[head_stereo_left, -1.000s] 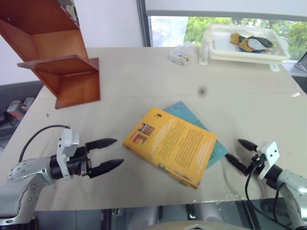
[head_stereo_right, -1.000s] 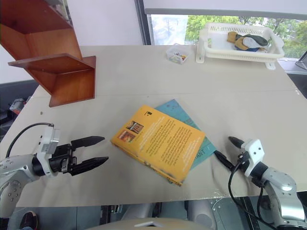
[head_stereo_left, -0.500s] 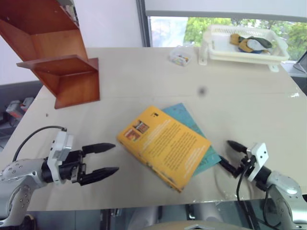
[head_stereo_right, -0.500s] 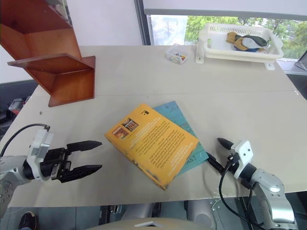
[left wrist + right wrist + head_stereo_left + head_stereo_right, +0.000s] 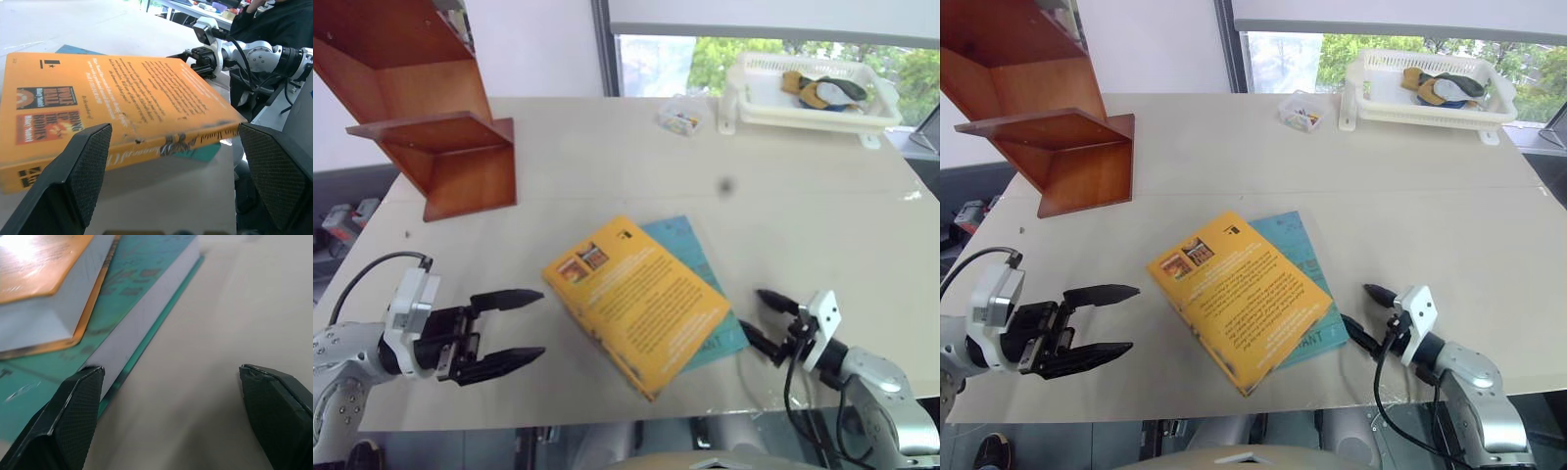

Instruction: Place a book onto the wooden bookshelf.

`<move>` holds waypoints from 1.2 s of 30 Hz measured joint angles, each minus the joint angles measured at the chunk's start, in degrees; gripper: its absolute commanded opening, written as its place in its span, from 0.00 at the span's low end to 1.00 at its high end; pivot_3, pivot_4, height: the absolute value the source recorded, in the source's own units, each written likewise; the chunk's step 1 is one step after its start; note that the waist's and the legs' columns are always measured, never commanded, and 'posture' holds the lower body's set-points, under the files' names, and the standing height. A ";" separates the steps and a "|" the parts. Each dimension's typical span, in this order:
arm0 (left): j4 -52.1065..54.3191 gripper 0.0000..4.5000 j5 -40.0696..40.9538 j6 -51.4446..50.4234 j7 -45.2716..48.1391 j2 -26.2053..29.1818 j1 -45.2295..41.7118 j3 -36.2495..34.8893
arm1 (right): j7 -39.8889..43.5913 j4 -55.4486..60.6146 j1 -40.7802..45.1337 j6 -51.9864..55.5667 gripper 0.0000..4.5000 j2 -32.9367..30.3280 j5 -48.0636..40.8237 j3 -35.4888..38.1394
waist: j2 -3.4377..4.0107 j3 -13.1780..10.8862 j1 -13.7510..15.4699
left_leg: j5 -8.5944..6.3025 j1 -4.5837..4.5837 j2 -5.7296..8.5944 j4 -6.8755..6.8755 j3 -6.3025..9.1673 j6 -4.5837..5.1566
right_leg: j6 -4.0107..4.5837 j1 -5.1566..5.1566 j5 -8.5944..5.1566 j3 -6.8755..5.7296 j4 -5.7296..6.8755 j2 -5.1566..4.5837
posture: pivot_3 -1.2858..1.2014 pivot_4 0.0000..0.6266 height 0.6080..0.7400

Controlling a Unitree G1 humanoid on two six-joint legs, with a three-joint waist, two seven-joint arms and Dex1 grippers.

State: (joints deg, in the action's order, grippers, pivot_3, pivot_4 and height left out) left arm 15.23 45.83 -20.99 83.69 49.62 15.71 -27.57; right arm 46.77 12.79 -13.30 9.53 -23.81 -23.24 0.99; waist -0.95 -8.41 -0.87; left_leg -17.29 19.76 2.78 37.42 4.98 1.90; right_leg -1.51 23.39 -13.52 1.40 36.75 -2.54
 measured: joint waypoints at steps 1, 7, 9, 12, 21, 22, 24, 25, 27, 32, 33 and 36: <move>0.00 0.99 0.00 0.11 -0.02 -0.10 0.04 -0.03 | 0.00 0.17 0.15 0.35 1.00 0.09 -0.04 -0.25 | 0.00 0.00 0.01 | 0.00 0.00 0.00 0.00 0.00 0.00 | 0.00 0.00 0.00 0.00 0.00 0.00 | 0.52 0.24 1.00; 0.02 0.99 -0.01 0.65 -0.52 -1.45 0.59 -1.25 | -0.10 -0.50 0.71 -0.28 1.00 -0.11 0.43 -0.19 | -0.01 -0.01 0.04 | 0.00 0.00 0.00 0.00 -0.01 0.00 | 0.00 -0.01 0.00 0.01 -0.01 0.00 | 0.52 0.24 1.00; -0.02 0.99 -0.01 1.14 -1.66 -2.62 0.51 -1.52 | 0.46 -2.42 1.37 -2.74 1.00 -0.81 1.26 -0.10 | 0.00 -0.02 0.14 | 0.00 0.00 0.02 0.03 -0.02 0.00 | 0.00 -0.02 -0.01 0.02 -0.02 -0.02 | 0.52 0.24 1.00; -0.04 0.99 0.18 0.87 -4.07 -3.95 1.41 -2.41 | 2.07 -5.61 2.14 -6.04 1.00 -3.62 1.53 1.01 | 0.01 -0.04 0.42 | 0.00 0.02 0.09 0.09 -0.02 0.01 | -0.02 -0.04 0.00 0.02 -0.02 -0.08 | 0.52 0.24 1.00; 1.67 0.99 7.73 -13.38 -16.09 -6.78 7.58 -3.53 | 11.03 -10.34 1.73 -3.24 1.00 -15.84 -5.62 12.64 | 0.31 -0.45 0.76 | -0.01 0.12 0.07 0.01 0.04 0.04 | -0.23 0.01 0.12 -0.08 -0.11 -0.10 | 0.52 0.24 1.00; 2.31 0.99 9.47 -16.16 -17.81 -7.22 8.20 -3.13 | 12.57 -9.18 1.53 -2.33 1.00 -17.28 -6.91 13.79 | 0.32 -0.49 0.69 | -0.01 0.12 0.02 -0.03 0.09 0.04 | -0.23 0.02 0.12 -0.13 -0.11 -0.05 | 0.52 0.24 1.00; 3.01 0.99 13.28 -20.59 -20.57 -8.00 8.46 -2.64 | 14.61 -6.92 0.99 -0.71 1.00 -19.19 -9.00 14.99 | 0.40 -0.54 0.59 | -0.01 0.14 -0.02 -0.03 0.12 0.03 | -0.23 0.02 0.12 -0.15 -0.10 -0.02 | 0.52 0.24 1.00; 3.96 0.99 17.12 -23.92 -22.94 -9.27 8.45 -1.98 | 16.04 -5.09 0.56 0.45 1.00 -20.78 -10.29 15.91 | 0.53 -0.62 0.58 | -0.01 0.14 0.00 -0.01 0.09 0.03 | -0.24 0.02 0.12 -0.12 -0.10 -0.06 | 0.52 0.24 1.00; 5.01 0.99 20.31 -27.73 -26.49 -10.68 8.48 0.32 | 17.47 -2.45 0.57 1.91 1.00 -22.47 -12.01 17.79 | 0.51 -0.66 0.57 | -0.01 0.13 0.02 0.01 0.07 0.04 | -0.27 0.01 0.11 -0.11 -0.10 -0.07 | 0.52 0.24 1.00; 4.10 0.99 24.32 -33.52 -33.24 -13.97 7.48 3.97 | 19.15 3.95 0.67 6.65 1.00 -26.31 -16.88 21.98 | 0.39 -0.73 0.75 | -0.01 0.15 0.03 0.03 0.12 0.03 | -0.26 0.00 0.11 -0.16 -0.10 -0.06 | 0.52 0.24 1.00; 3.61 0.99 25.67 -34.49 -34.58 -14.50 6.99 4.04 | 19.23 5.00 0.60 7.63 1.00 -26.79 -17.59 22.42 | 0.38 -0.74 0.84 | -0.01 0.16 0.03 0.02 0.14 0.02 | -0.26 0.00 0.11 -0.17 -0.11 -0.07 | 0.52 0.24 1.00; -0.26 0.99 32.67 -37.43 -39.65 -18.72 4.74 4.09 | 20.12 8.68 -0.14 10.85 1.00 -28.17 -20.18 23.43 | 0.42 -0.75 1.28 | -0.01 0.17 0.05 0.04 0.12 0.02 | -0.26 0.01 0.12 -0.16 -0.12 -0.10 | 0.52 0.24 1.00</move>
State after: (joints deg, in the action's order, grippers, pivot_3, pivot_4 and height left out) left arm 14.96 78.50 -58.41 44.04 30.89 20.44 -23.48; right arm 66.88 21.47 -13.44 20.38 -51.98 -43.42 24.42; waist -0.53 -9.15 0.41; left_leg -17.30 19.93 2.83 37.45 5.11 1.93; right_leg -1.77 23.39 -13.40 1.24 36.63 -2.64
